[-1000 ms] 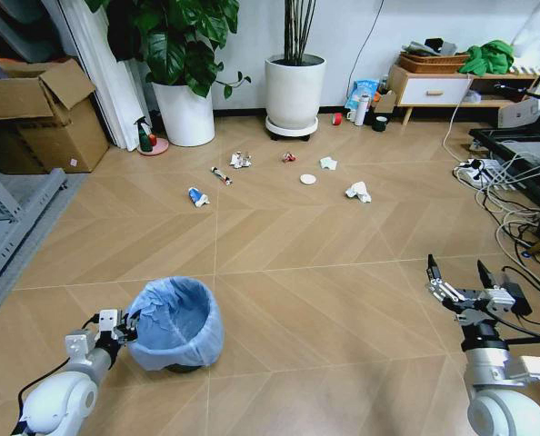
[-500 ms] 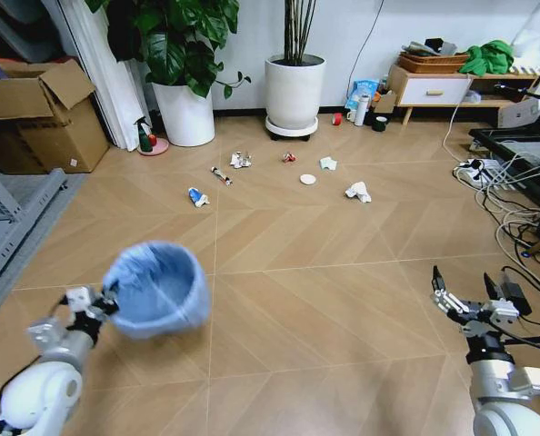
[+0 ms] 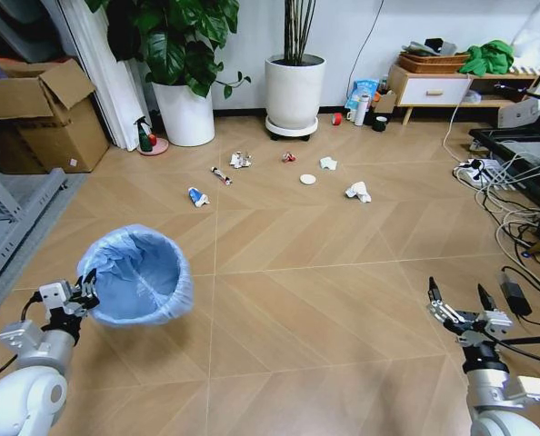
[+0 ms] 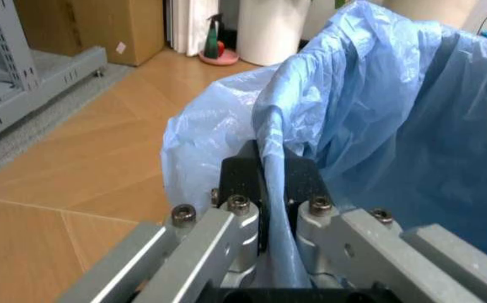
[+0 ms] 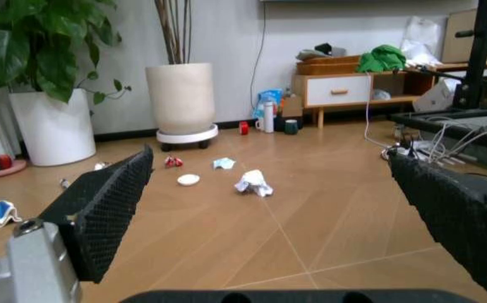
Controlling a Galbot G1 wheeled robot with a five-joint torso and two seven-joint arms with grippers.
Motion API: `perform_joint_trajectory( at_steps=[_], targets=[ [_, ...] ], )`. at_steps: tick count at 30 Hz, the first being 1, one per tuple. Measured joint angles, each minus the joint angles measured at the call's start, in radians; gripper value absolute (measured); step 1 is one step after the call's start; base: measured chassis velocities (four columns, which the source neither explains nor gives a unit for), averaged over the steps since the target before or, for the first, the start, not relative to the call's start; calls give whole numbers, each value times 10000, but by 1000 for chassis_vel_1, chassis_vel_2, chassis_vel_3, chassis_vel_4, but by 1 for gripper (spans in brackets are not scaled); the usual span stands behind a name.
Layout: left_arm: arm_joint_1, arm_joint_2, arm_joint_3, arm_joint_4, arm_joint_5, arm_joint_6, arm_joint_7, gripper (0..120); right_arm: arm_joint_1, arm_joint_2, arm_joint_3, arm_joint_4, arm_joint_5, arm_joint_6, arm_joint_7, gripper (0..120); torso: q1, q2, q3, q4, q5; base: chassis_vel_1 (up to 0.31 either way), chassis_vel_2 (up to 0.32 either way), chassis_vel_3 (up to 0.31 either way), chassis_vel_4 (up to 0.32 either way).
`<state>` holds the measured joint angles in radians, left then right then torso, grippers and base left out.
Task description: Pick up the trash bin and place the garbage on the floor into it.
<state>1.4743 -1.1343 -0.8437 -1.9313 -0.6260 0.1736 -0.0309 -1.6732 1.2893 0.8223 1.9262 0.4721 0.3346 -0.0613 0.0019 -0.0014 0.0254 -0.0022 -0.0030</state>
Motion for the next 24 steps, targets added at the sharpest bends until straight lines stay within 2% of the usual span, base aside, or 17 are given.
perform_joint_trajectory(
  at_steps=[11,24],
  targets=[
    [108,-188,180,-56,282,12,6,0,8,84,50,-31,17,54,-170,100,-1,0,0,0,0,0,14,-3,-20],
    [203,-219,163,-134,347,12,13,0,-32,180,96,-48,26,219,-406,100,0,0,0,0,-1,-43,153,48,-149]
  ],
)
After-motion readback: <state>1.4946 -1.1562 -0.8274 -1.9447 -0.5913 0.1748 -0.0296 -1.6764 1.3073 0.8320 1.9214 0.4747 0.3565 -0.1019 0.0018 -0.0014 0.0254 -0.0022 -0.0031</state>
